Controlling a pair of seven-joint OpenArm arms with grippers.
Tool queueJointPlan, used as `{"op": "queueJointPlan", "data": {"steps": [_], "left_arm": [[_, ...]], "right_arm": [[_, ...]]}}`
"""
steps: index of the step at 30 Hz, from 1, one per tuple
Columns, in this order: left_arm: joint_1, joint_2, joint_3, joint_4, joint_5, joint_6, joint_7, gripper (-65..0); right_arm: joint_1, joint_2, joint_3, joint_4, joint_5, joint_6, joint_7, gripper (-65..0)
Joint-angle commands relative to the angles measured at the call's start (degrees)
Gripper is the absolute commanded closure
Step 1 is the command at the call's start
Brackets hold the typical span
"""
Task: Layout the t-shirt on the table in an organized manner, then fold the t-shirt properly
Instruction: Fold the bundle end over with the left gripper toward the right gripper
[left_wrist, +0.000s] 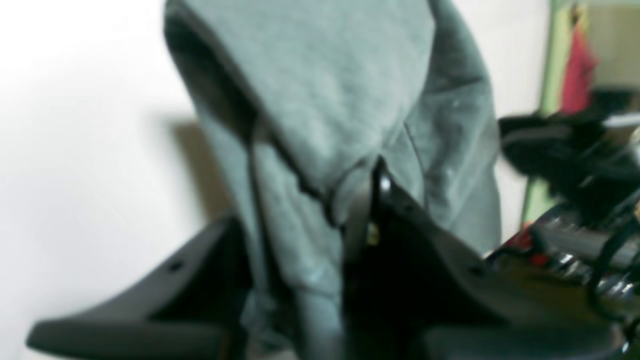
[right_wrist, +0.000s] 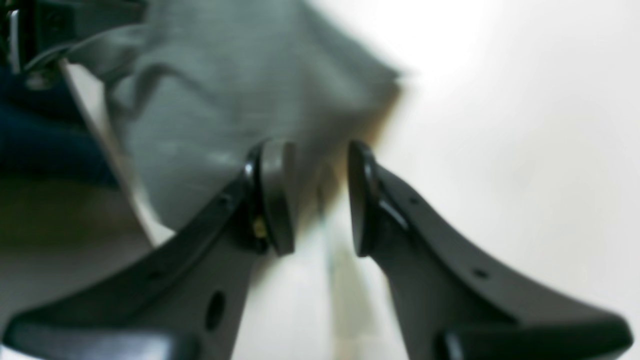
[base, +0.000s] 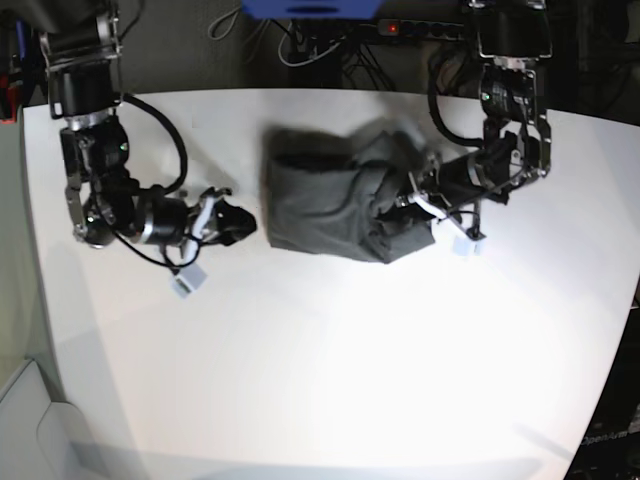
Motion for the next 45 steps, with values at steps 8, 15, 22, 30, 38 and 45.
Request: {"op": "queueJointPlan", "data": {"steps": [8, 15, 22, 30, 38, 45], "left_arm": [[-13.96, -9.6, 16.18, 0.83, -0.87, 0.27, -1.1, -3.6], [-23.55, -7.84, 32.62, -1.02, 11.09, -1.05, -1.18, -3.6], [-28.12, -1.07, 42.73, -5.85, 32.28, -15.64, -2.15, -3.6], [-28.21, 6.05, 49.23, -13.5, 55.57, -24.61, -15.78, -3.6], [-28.21, 10.36, 55.92, -19.39, 63.13, -25.75, -24.48, -3.6], [-28.21, 10.36, 58.2, -18.95, 66.21, -25.31, -24.66, -3.7]], "right_arm": [[-0.52, 7.78, 13.91, 0.62, 1.25, 0.6, 1.24, -16.2], [-7.11, 13.32, 28.77, 0.88, 1.25, 0.6, 1.59, -16.2], [-15.64, 15.87, 45.12, 0.97, 1.25, 0.6, 1.68, -16.2], [-23.99, 15.69, 56.9, 0.97, 1.25, 0.6, 1.68, -16.2], [-28.3, 15.52, 60.51, 0.97, 1.33, 0.6, 1.68, -16.2], [-28.3, 14.37, 60.42, 1.06, 1.33, 0.6, 1.59, -16.2]]}}
